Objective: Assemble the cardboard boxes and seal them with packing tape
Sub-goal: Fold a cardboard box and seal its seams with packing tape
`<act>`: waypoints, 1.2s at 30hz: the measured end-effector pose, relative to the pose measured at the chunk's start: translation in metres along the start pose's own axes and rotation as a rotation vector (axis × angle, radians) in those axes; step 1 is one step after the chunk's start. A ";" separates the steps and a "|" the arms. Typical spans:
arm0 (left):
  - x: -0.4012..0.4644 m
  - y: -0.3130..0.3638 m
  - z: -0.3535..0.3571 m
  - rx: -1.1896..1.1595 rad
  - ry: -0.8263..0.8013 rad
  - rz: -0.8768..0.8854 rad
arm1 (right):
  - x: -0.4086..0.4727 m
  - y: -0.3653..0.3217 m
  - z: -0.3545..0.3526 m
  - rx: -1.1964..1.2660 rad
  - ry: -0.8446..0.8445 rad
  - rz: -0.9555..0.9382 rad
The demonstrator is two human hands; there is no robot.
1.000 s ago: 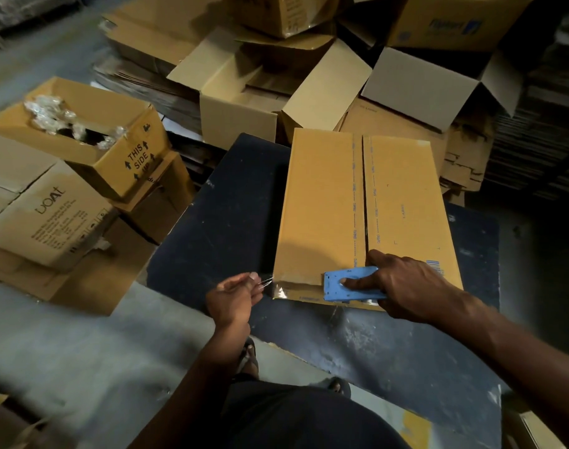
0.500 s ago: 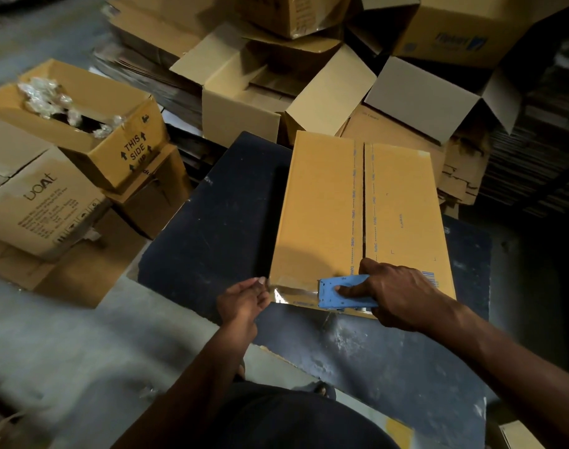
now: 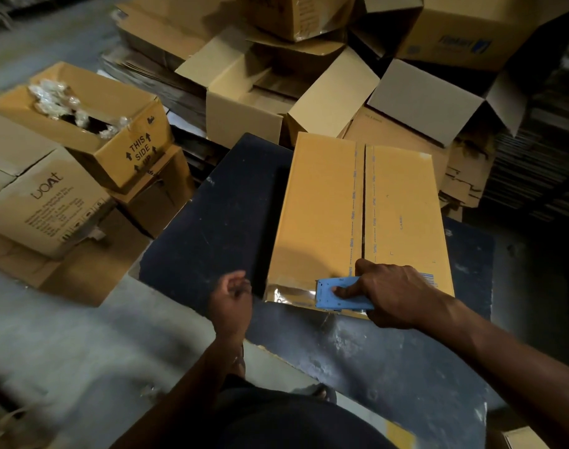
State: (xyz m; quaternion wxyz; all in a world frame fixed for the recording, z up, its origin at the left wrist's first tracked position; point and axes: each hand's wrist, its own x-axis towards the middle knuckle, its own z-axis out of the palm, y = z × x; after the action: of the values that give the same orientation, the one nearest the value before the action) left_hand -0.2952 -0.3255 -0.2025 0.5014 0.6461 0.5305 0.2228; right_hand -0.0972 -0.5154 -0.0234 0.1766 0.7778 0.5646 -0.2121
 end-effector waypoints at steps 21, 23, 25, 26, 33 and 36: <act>0.001 0.007 0.036 0.710 -0.058 1.585 | -0.052 0.064 0.003 -0.052 -0.200 0.151; 0.002 0.006 0.035 0.686 -0.073 1.577 | -0.062 0.076 0.013 -0.019 -0.196 0.173; 0.001 0.007 0.034 0.670 -0.109 1.553 | -0.070 0.083 0.022 -0.004 -0.190 0.172; 0.000 0.008 0.033 0.672 -0.124 1.544 | -0.074 0.086 0.025 0.004 -0.189 0.168; -0.006 0.017 0.028 0.797 -0.240 1.453 | -0.101 0.103 0.037 0.009 -0.127 0.158; -0.036 0.029 0.033 0.868 -0.231 1.324 | -0.105 0.104 0.044 0.044 -0.070 0.154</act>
State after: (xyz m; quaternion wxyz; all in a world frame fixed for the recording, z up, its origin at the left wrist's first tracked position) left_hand -0.2672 -0.3703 -0.1814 0.0204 0.9833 0.0209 0.1796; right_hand -0.0325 -0.6537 -0.0015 0.1948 0.8147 0.4920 -0.2373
